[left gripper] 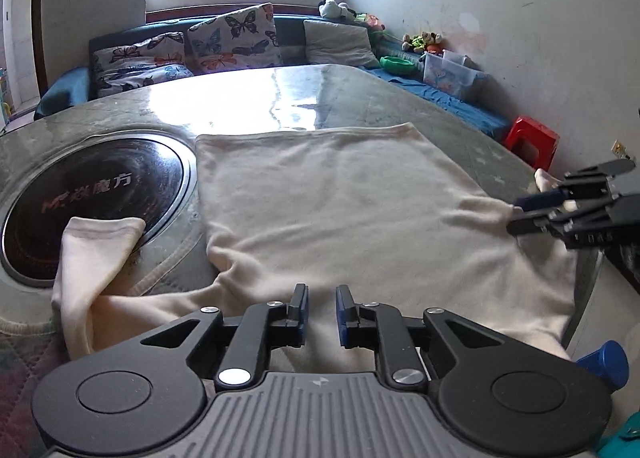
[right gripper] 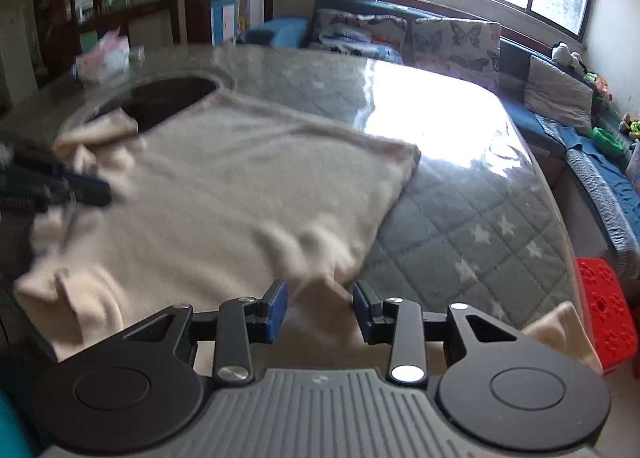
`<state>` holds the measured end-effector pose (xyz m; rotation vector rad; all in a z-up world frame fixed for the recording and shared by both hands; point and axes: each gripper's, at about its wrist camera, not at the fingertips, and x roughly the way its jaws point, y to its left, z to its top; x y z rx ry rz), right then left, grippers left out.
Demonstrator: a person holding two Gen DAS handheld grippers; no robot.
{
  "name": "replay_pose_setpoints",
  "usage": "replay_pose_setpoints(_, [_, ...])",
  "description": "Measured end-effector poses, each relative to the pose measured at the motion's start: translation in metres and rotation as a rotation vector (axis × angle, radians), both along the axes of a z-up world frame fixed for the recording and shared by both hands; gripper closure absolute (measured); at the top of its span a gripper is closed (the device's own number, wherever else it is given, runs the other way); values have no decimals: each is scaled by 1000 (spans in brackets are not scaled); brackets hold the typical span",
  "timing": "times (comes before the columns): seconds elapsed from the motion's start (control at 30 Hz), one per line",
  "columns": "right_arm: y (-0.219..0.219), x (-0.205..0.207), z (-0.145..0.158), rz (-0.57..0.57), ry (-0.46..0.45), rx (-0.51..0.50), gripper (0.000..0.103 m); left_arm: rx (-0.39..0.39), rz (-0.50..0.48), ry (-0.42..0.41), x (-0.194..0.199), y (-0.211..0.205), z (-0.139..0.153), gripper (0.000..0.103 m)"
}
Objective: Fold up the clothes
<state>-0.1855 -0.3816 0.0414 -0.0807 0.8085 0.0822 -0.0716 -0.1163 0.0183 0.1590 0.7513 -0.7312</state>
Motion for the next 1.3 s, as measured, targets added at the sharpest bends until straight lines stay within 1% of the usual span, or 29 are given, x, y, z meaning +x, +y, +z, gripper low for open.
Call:
replay_pose_setpoints(0.07, [-2, 7, 4, -12, -19, 19, 68, 6, 10, 6, 4, -2, -3, 86])
replay_pose_setpoints(0.1, [-5, 17, 7, -20, -28, 33, 68, 6, 15, 10, 6, -1, -4, 86])
replay_pose_setpoints(0.23, [-15, 50, 5, -58, -26, 66, 68, -4, 28, 16, 10, 2, -4, 85])
replay_pose_setpoints(0.37, [-29, 82, 0, -137, -31, 56, 68, -12, 40, 20, 13, 5, -5, 85])
replay_pose_setpoints(0.5, [-48, 111, -4, -195, -24, 100, 69, -21, 55, 28, 17, 8, -4, 84])
replay_pose_setpoints(0.53, [-52, 118, -5, -206, -23, 109, 69, -23, 58, 30, 18, 8, -4, 84])
replay_pose_setpoints(0.57, [-54, 124, -6, -215, -18, 112, 72, -26, 59, 31, 19, 9, -5, 84])
replay_pose_setpoints(0.63, [-59, 137, -9, -233, -9, 117, 74, -28, 60, 30, 20, 9, -5, 84])
replay_pose_setpoints(0.7, [-64, 149, -13, -251, 0, 122, 80, -28, 62, 27, 21, 9, -6, 84])
replay_pose_setpoints(0.73, [-67, 156, -14, -260, 4, 125, 80, -29, 62, 25, 21, 10, -6, 84])
replay_pose_setpoints(0.8, [-67, 164, -16, -260, 7, 118, 91, -29, 63, 20, 22, 11, -6, 84])
replay_pose_setpoints(0.9, [-67, 176, -17, -256, 8, 106, 97, -33, 72, 17, 25, 13, -6, 84])
replay_pose_setpoints(1.03, [-63, 194, -15, -245, -11, 72, 99, -37, 84, 15, 30, 14, -6, 84])
replay_pose_setpoints(1.13, [-61, 216, -15, -245, -15, 51, 101, -37, 92, 14, 35, 13, -6, 84])
replay_pose_setpoints(1.27, [-58, 242, -21, -227, 19, 40, 101, -42, 97, 34, 42, 12, -5, 84])
replay_pose_setpoints(1.3, [-57, 243, -20, -219, 17, 41, 101, -43, 97, 42, 44, 12, -4, 84])
